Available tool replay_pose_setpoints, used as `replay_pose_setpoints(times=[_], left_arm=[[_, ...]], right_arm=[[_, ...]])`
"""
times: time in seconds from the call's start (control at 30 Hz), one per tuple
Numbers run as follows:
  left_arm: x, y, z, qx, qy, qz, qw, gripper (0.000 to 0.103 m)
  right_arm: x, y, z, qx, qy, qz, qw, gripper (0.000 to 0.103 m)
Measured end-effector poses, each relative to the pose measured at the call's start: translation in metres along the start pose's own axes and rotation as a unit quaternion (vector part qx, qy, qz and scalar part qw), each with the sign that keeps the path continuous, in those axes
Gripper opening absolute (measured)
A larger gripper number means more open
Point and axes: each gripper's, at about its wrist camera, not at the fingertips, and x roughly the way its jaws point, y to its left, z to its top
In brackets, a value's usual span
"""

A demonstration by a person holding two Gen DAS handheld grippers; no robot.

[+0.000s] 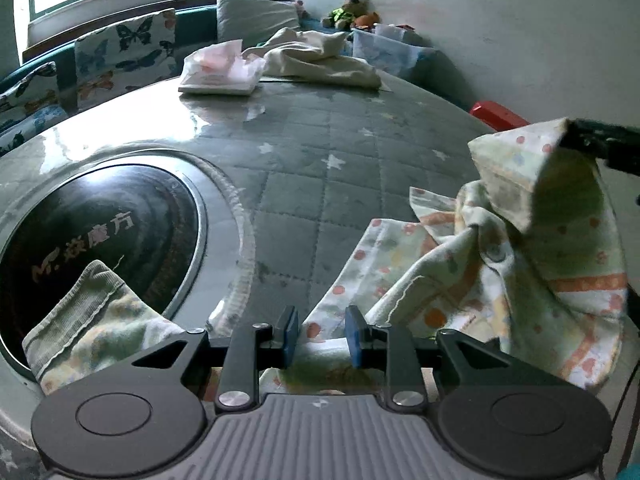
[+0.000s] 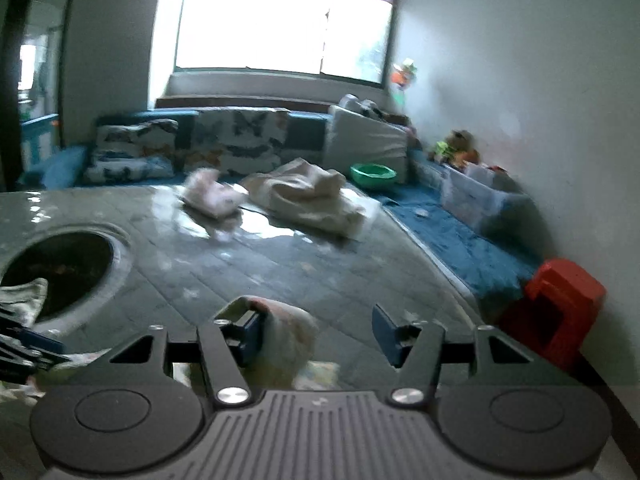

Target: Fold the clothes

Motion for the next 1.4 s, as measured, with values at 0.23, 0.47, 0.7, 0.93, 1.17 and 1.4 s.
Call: replay_pose_setpoints(times=[0.23, 0.47, 0.7, 0.93, 1.17, 1.4], left_arm=[[-0.010, 0.008, -0.007, -0.017, -0.005, -0.003, 0.9998, 0.038], [-0.010, 0.011, -0.012, -0.015, 0.007, -0.006, 0.9998, 0.037], [-0.009, 0.010, -0.011, -0.001, 0.003, -0.019, 0.9998, 0.012], [-0.020, 0.015, 0.004, 0.016, -0.056, 0.050, 0.9970, 0.009], [-0.016, 0.042, 0.017, -0.003, -0.086, 0.117, 0.9894, 0.009], [-0.012, 0.076, 0.012, -0.029, -0.088, 0.184, 0.9787, 0.009]], right_arm=[[-0.001, -0.054, -0.035, 0.079, 0.073, -0.098, 0.989, 0.065], [-0.029, -0.061, -0.047, 0.110, 0.064, -0.015, 0.992, 0.069], [-0.032, -0.037, -0.014, 0.070, 0.017, 0.056, 0.996, 0.072], [0.004, -0.005, 0.006, 0.042, 0.025, 0.096, 0.994, 0.072], [0.035, 0.028, -0.005, 0.029, 0.067, 0.139, 0.988, 0.072], [0.051, 0.062, -0.026, -0.003, 0.105, 0.191, 0.976, 0.072]])
